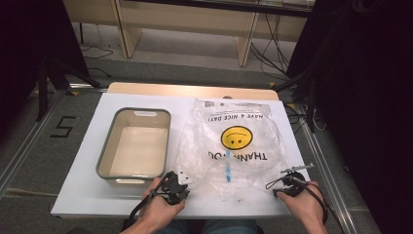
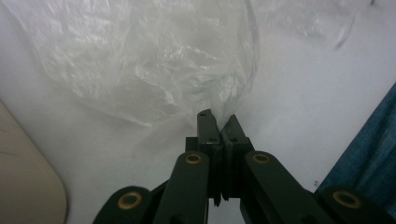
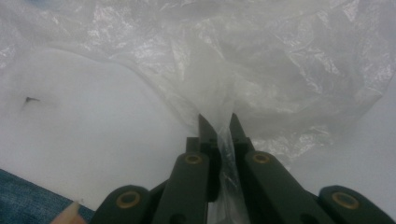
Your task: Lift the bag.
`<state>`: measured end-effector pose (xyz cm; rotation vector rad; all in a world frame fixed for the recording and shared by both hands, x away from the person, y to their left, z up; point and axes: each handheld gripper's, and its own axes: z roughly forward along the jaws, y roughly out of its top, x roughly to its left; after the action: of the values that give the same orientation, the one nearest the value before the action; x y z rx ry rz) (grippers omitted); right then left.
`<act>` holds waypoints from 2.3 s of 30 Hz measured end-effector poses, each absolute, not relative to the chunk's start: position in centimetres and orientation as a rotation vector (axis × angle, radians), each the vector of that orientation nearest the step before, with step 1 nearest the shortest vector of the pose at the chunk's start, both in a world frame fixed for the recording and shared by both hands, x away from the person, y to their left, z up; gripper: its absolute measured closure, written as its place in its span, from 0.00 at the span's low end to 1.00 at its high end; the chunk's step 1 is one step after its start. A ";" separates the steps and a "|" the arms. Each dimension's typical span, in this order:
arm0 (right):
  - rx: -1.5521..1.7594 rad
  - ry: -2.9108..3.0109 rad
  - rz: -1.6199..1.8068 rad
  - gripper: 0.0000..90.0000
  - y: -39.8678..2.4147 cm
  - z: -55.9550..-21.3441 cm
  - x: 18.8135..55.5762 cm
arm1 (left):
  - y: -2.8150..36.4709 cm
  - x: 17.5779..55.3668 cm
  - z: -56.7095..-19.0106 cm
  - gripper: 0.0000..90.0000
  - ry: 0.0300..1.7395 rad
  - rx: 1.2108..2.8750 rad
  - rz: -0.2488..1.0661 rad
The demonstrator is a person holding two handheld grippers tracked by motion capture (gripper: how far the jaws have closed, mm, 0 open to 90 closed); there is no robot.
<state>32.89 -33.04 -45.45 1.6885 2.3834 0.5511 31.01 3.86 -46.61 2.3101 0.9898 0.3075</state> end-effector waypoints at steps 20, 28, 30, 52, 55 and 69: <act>1.658 2.228 0.672 1.00 -33.9 -43.4 32.9 | 5.3 31.5 -42.8 0.99 0.933 2.141 0.457; 1.631 2.143 0.722 1.00 -34.3 -42.4 32.8 | 5.4 31.6 -41.8 0.99 0.912 2.091 0.495; 1.618 2.123 0.730 1.00 -34.3 -42.2 32.8 | 5.4 31.6 -41.7 0.99 0.911 2.090 0.492; 1.609 2.072 0.755 1.00 -34.5 -41.9 32.8 | 5.9 31.9 -39.4 0.99 0.855 1.965 0.579; 1.601 2.054 0.766 1.00 -34.6 -41.8 32.8 | 6.0 32.0 -38.9 0.99 0.849 1.938 0.591; 1.584 1.986 0.801 1.00 -35.0 -40.9 32.9 | 6.6 32.4 -36.4 0.99 0.829 1.862 0.633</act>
<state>32.91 -35.01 -40.89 1.5838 1.9858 0.8009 32.43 6.57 -36.44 1.8620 0.8287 0.6326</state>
